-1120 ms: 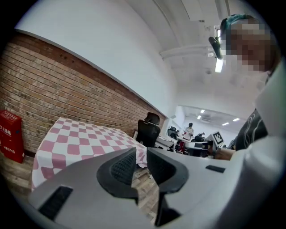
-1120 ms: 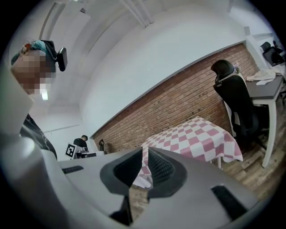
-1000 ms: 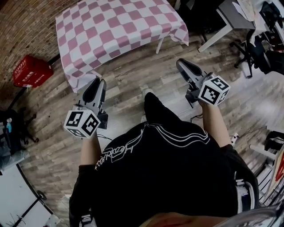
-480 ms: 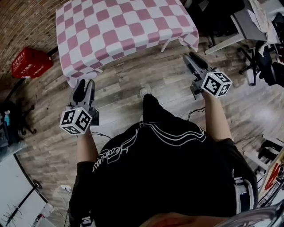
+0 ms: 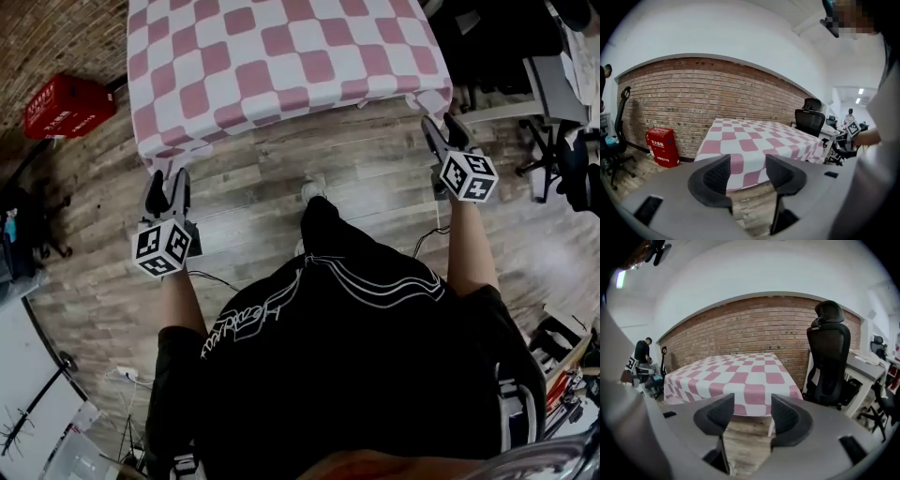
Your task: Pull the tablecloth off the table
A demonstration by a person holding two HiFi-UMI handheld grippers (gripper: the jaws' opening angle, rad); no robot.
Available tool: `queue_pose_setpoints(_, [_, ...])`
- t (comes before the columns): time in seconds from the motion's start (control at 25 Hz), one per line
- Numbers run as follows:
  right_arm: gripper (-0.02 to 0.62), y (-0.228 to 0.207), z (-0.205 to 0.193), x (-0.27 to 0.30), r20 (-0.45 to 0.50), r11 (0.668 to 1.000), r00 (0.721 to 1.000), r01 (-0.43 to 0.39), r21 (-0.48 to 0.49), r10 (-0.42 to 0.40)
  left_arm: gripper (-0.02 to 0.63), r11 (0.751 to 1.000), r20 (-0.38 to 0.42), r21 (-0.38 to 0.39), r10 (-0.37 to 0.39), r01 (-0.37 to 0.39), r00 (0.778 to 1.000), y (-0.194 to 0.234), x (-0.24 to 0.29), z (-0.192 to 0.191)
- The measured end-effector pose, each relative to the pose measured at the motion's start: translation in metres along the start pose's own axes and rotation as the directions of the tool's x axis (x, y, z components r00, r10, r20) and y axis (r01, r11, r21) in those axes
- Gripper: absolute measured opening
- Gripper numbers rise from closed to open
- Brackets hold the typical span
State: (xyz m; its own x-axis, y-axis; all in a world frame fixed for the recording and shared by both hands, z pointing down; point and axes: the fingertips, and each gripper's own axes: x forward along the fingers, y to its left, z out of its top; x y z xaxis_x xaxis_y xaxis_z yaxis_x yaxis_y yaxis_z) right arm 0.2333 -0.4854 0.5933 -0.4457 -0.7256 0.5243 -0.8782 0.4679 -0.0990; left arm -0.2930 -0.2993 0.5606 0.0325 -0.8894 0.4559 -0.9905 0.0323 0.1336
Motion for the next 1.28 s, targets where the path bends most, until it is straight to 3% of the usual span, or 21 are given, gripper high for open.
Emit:
queue_pose_setpoints(0.12, [0.210, -0.020, -0.014, 0.022, -0.048, 0.999, 0.998, 0.042, -0.035, -0.044, 0.227, 0.996, -0.030, 0.007, 0.084, -0.084, 0.996, 0.031, 0.010, -0.016])
queue_pose_setpoints(0.28, [0.215, -0.047, -0.037, 0.049, -0.123, 0.995, 0.988, 0.088, -0.043, -0.093, 0.227, 0.978, -0.094, 0.021, 0.210, -0.209, 0.973, 0.074, 0.024, -0.045])
queue_pose_setpoints(0.44, [0.221, -0.080, -0.059, 0.068, -0.194, 0.987, 0.968, 0.162, -0.018, -0.163, 0.250, 0.962, -0.139, 0.027, 0.273, -0.272, 0.952, 0.108, 0.036, -0.066])
queue_pose_setpoints(0.56, [0.228, -0.104, -0.067, 0.074, -0.208, 0.975, 0.955, 0.221, 0.030, -0.210, 0.259, 0.957, -0.172, 0.005, 0.287, -0.291, 0.942, 0.127, 0.047, -0.079])
queue_pose_setpoints(0.68, [0.243, -0.115, -0.070, 0.081, -0.229, 0.974, 0.947, 0.224, -0.031, -0.225, 0.268, 0.952, -0.206, -0.020, 0.294, -0.304, 0.933, 0.139, 0.052, -0.091])
queue_pose_setpoints(0.92, [0.258, -0.142, -0.061, 0.098, -0.257, 0.956, 0.922, 0.260, -0.138, -0.288, 0.273, 0.951, -0.222, 0.036, 0.306, -0.306, 0.926, 0.146, 0.071, -0.092])
queue_pose_setpoints(1.28, [0.256, -0.154, -0.069, 0.124, -0.275, 0.963, 0.925, 0.235, -0.134, -0.264, 0.273, 0.956, -0.247, 0.046, 0.293, -0.291, 0.924, 0.147, 0.091, -0.090])
